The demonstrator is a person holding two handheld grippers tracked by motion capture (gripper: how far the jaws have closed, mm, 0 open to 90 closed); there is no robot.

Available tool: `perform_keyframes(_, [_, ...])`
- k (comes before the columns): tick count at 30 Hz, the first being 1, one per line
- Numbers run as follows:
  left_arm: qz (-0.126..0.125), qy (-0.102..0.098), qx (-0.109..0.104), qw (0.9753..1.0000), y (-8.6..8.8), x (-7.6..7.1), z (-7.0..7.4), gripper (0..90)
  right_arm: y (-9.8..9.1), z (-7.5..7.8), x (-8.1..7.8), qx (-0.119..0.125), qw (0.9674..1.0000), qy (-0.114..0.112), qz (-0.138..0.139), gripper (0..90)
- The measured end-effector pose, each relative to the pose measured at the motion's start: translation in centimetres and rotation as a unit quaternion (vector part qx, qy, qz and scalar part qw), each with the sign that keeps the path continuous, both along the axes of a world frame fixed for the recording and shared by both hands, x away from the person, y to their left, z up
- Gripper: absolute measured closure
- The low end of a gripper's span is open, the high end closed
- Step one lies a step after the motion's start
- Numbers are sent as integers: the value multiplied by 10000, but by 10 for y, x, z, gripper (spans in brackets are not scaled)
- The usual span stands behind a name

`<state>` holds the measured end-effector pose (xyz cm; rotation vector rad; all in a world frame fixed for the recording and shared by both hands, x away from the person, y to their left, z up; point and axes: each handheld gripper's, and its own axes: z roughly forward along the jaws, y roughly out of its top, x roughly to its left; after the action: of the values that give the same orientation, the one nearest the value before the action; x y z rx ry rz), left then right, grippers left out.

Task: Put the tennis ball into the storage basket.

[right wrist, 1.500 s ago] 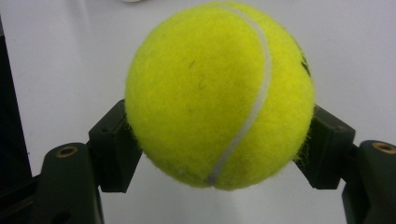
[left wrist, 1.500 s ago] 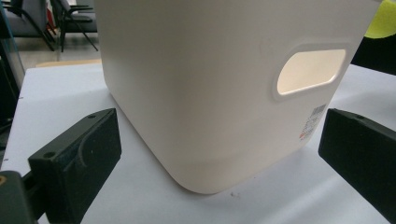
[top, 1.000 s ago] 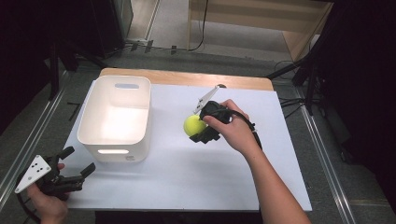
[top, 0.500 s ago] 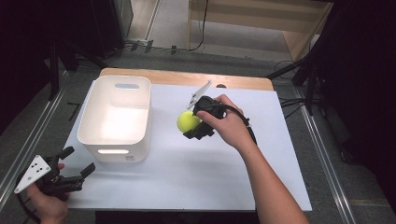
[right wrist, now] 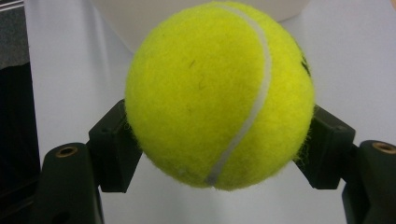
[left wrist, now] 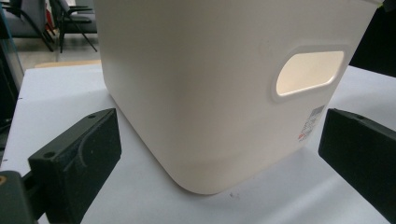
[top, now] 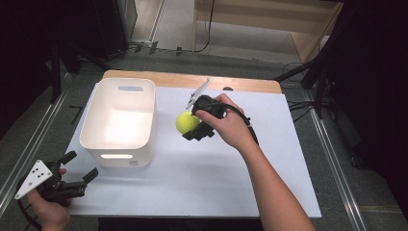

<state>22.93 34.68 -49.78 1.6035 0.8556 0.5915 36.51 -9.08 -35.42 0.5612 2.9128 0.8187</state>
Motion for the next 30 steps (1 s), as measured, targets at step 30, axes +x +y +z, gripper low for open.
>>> perform_keyframes(30, [-8, -3, -59, 10000, 1, 0, 0, 0, 37, 17, 9, 34, 9994, -39, 335, 243])
